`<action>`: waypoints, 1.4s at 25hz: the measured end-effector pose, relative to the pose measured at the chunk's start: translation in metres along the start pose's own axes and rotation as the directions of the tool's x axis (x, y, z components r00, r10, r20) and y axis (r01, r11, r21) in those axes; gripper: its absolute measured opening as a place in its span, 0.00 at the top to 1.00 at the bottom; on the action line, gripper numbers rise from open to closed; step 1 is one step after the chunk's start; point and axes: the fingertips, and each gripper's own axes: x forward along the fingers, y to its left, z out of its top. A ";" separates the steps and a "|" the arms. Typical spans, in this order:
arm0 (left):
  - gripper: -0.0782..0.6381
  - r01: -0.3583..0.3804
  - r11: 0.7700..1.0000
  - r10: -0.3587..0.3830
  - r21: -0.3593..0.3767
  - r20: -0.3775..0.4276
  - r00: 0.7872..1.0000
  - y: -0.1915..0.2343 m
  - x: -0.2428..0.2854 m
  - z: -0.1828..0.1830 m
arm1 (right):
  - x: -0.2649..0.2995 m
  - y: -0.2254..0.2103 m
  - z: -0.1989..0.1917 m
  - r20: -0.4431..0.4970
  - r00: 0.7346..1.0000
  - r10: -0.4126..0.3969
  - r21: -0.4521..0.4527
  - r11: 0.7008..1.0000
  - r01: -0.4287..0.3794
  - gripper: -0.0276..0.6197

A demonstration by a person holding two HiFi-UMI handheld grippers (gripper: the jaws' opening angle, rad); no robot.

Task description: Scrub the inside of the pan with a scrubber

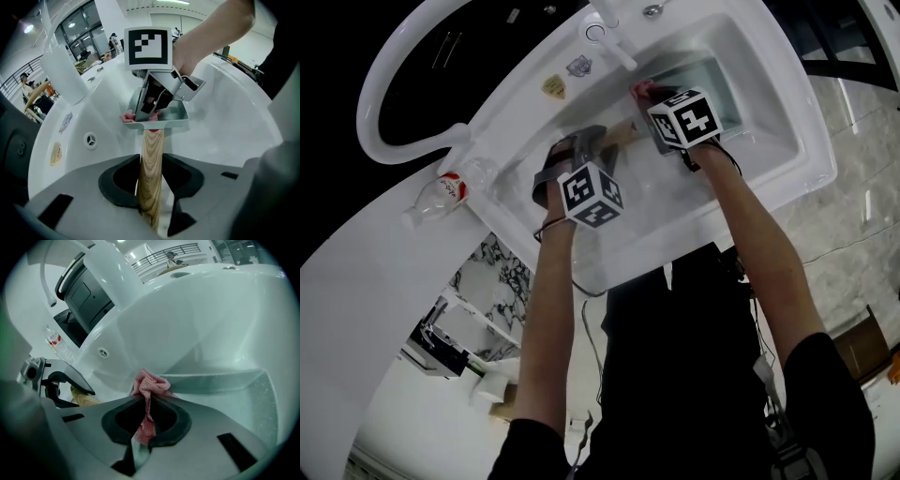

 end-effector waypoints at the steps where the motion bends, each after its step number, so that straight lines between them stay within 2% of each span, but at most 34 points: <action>1: 0.66 0.002 1.000 -0.002 0.006 -0.002 1.000 0.000 0.000 0.000 | 0.001 -0.001 0.002 0.006 1.000 -0.004 -0.002 1.000 0.004 0.89; 8: 0.66 0.022 1.000 -0.022 -0.011 -0.006 1.000 -0.001 0.000 0.000 | 0.002 -0.007 0.010 0.036 0.999 -0.009 -0.022 1.000 0.010 0.89; 14: 0.66 0.017 1.000 -0.017 -0.022 -0.003 1.000 -0.001 0.000 0.000 | -0.012 -0.040 0.009 0.061 0.994 -0.094 0.004 0.996 0.094 0.89; 17: 0.66 0.016 1.000 -0.016 -0.023 -0.002 1.000 0.000 0.000 0.000 | -0.024 -0.064 0.008 0.061 0.983 -0.173 -0.002 0.985 0.173 0.89; 21: 0.66 0.014 0.999 -0.013 -0.030 0.007 1.000 -0.001 0.000 0.000 | -0.036 -0.092 0.007 0.059 0.953 -0.298 -0.022 0.954 0.300 0.89; 23: 0.66 0.015 0.999 -0.015 -0.041 0.015 1.000 -0.001 0.000 0.000 | -0.040 -0.098 0.008 0.060 0.934 -0.352 -0.071 0.932 0.356 0.89; 25: 0.66 0.025 0.998 -0.023 -0.061 0.024 0.999 -0.003 -0.001 0.001 | -0.044 -0.103 0.011 0.055 0.903 -0.427 -0.166 0.888 0.430 0.89; 27: 0.66 0.028 0.996 -0.026 -0.081 0.032 0.999 -0.004 0.000 0.003 | -0.048 -0.111 0.012 0.043 0.858 -0.512 -0.261 0.823 0.504 0.89; 29: 0.66 0.024 0.996 -0.021 -0.090 0.032 0.999 -0.004 0.000 0.003 | -0.052 -0.120 0.010 0.028 0.816 -0.577 -0.316 0.770 0.555 0.89; 30: 0.66 0.022 0.996 -0.020 -0.091 0.030 0.999 -0.004 0.000 0.003 | -0.054 -0.124 0.009 0.021 0.805 -0.594 -0.323 0.758 0.567 0.89; 32: 0.66 0.022 0.996 -0.019 -0.091 0.029 0.999 -0.004 0.001 0.003 | -0.056 -0.126 0.007 0.015 0.802 -0.597 -0.314 0.759 0.570 0.89; 35: 0.66 0.021 0.996 -0.019 -0.092 0.027 0.999 -0.004 0.001 0.002 | -0.055 -0.121 0.004 0.013 0.828 -0.561 -0.259 0.798 0.545 0.89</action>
